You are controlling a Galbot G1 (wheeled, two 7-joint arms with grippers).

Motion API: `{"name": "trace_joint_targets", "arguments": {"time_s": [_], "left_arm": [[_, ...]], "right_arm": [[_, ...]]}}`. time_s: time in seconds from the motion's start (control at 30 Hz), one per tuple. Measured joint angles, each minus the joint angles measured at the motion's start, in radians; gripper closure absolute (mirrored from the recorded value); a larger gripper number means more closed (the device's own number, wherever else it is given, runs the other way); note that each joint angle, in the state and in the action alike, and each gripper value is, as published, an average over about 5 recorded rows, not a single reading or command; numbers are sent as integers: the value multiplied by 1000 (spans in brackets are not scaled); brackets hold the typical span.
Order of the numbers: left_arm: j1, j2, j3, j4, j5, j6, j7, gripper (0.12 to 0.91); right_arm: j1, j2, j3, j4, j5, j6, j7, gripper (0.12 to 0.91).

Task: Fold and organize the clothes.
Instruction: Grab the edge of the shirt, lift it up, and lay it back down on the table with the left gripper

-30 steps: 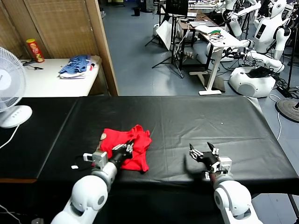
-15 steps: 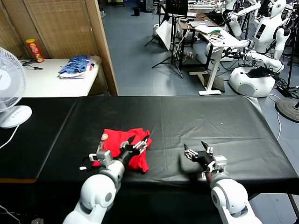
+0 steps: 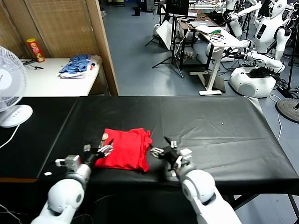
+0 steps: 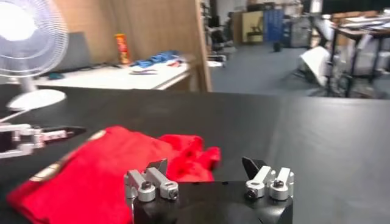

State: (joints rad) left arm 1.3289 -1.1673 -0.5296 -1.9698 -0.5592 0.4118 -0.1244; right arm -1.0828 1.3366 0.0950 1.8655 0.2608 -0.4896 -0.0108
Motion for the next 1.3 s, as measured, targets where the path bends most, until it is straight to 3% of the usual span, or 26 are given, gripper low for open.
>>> {"name": "trace_joint_targets", "arguments": {"time_s": [0.23,0.3,0.4,0.67,0.9,1.0,1.3], "left_arm": [[2,-5,-69,35,-131,8,5,232],[-3,-9,-78,41,-172,15,11,232],[-10,-15,-84,51,-221,27,17,232],[-13,-27,-94,81,-366,69,29,232],[-23,-41,-104,106,-512,72,25,248],[-30,-41,-108,120,-551,69,20,346],[-26,-41,-112,144,-584,73,23,814]], "right_arm": [[16,23,-57,-87,-222,42,18,227],[15,31,-59,-99,-247,52,27,227],[11,41,-53,-95,-203,42,42,227],[-29,15,30,22,85,1,60,227],[-79,-9,92,107,142,13,60,227],[-97,-9,105,129,148,15,60,227],[-125,-7,133,157,149,14,62,227]]}}
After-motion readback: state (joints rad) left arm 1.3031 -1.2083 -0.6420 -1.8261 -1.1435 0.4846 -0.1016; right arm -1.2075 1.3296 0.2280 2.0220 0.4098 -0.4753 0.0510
